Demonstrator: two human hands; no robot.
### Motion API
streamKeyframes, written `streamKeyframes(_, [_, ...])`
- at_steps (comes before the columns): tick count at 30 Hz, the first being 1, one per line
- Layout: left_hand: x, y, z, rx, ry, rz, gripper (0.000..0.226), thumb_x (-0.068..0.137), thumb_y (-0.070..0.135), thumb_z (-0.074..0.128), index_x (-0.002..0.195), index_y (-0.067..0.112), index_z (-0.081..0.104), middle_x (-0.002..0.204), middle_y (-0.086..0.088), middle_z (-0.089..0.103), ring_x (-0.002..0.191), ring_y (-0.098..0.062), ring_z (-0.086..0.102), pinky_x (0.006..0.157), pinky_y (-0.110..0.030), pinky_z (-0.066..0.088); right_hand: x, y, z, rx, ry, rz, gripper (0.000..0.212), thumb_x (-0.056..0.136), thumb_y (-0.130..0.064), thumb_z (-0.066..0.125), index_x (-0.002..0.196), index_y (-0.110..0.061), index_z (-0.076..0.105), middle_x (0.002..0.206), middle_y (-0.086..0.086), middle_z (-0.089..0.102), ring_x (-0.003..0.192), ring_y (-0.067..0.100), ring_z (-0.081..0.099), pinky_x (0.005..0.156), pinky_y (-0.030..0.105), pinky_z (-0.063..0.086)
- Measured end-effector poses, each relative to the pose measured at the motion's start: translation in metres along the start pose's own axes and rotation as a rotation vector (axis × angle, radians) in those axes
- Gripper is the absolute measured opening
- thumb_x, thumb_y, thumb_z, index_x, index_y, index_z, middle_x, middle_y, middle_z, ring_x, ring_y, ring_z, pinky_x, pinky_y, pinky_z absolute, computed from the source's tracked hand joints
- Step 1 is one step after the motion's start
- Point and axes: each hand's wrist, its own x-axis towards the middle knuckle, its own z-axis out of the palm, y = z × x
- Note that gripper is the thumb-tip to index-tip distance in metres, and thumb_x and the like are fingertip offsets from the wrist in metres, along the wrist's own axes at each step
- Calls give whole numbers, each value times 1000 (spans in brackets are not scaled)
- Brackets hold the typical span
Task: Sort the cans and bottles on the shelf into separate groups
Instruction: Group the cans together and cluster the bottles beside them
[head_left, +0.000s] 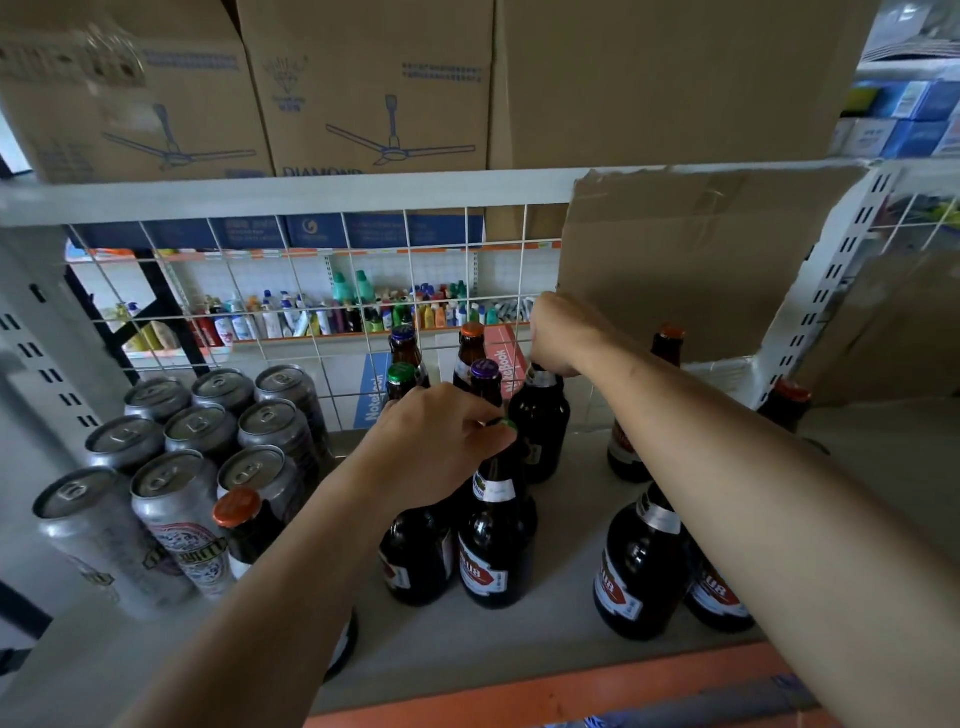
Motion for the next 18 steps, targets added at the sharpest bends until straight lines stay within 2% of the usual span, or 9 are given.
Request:
streamKeyframes(2, [0, 1, 0, -3, -5, -6, 21, 91, 41, 55, 104, 32, 70, 95, 11, 73, 94, -10, 65, 91, -40, 48, 1, -2, 2, 14, 15, -8, 25, 85, 6, 56, 67, -9, 47, 66, 6, 45, 57, 21, 45, 43, 27, 29])
streamKeyframes(5, [-1, 1, 0, -8, 1, -8, 23, 91, 40, 55, 107, 31, 70, 100, 11, 73, 99, -13, 65, 94, -41, 47, 3, -5, 3, 34, 38, -10, 11, 87, 4, 58, 87, -7, 58, 85, 10, 55, 74, 25, 52, 58, 29, 38])
streamKeyframes(7, [-1, 0, 1, -10, 9, 0, 23, 91, 40, 56, 106, 32, 70, 99, 11, 73, 99, -12, 65, 94, -41, 48, 6, -6, 5, 41, 40, -8, 17, 87, 5, 58, 101, -4, 61, 98, 14, 61, 83, 28, 58, 65, 28, 40])
streamKeyframes(9, [-1, 0, 1, -15, 9, 0, 22, 90, 41, 56, 104, 32, 70, 97, 11, 74, 97, -11, 66, 92, -40, 48, 8, -7, 8, 42, 40, -8, 21, 87, 6, 56, 106, -2, 61, 109, 16, 63, 96, 31, 62, 68, 28, 40])
streamKeyframes(11, [0, -2, 1, -14, 5, 1, 21, 90, 41, 56, 103, 32, 70, 94, 10, 74, 94, -11, 66, 90, -40, 49, 13, -6, 11, 41, 46, -2, 24, 86, 7, 55, 108, -1, 61, 114, 17, 63, 102, 33, 63, 69, 28, 40])
streamKeyframes(13, [0, -3, 1, -18, 2, -2, 21, 90, 42, 56, 102, 32, 70, 96, 10, 74, 96, -12, 66, 90, -41, 49, 17, -5, 11, 32, 25, 7, 19, 85, 7, 56, 101, -2, 61, 108, 17, 63, 97, 34, 62, 66, 28, 41])
streamKeyframes(14, [1, -3, 1, -20, 5, -4, 22, 89, 43, 56, 103, 32, 70, 97, 10, 73, 97, -13, 65, 91, -41, 49, 18, -4, 11, 19, 15, 5, 12, 84, 7, 57, 88, -5, 59, 96, 16, 60, 88, 33, 60, 60, 28, 40])
streamKeyframes(16, [1, -3, 2, -22, 13, -7, 23, 89, 44, 56, 104, 32, 69, 98, 10, 73, 98, -14, 65, 91, -41, 48, 19, -3, 11, 26, -19, 16, 35, 81, 8, 57, 62, -13, 38, 69, 9, 43, 65, 27, 45, 46, 27, 30])
streamKeyframes(18, [0, -2, 2, -19, 16, -7, 24, 89, 43, 56, 104, 31, 70, 96, 9, 74, 96, -12, 66, 90, -40, 49, 19, -3, 11, 31, -61, 8, 43, 80, 9, 57, 60, -15, 28, 61, 5, 28, 59, 23, 33, 41, 29, 23])
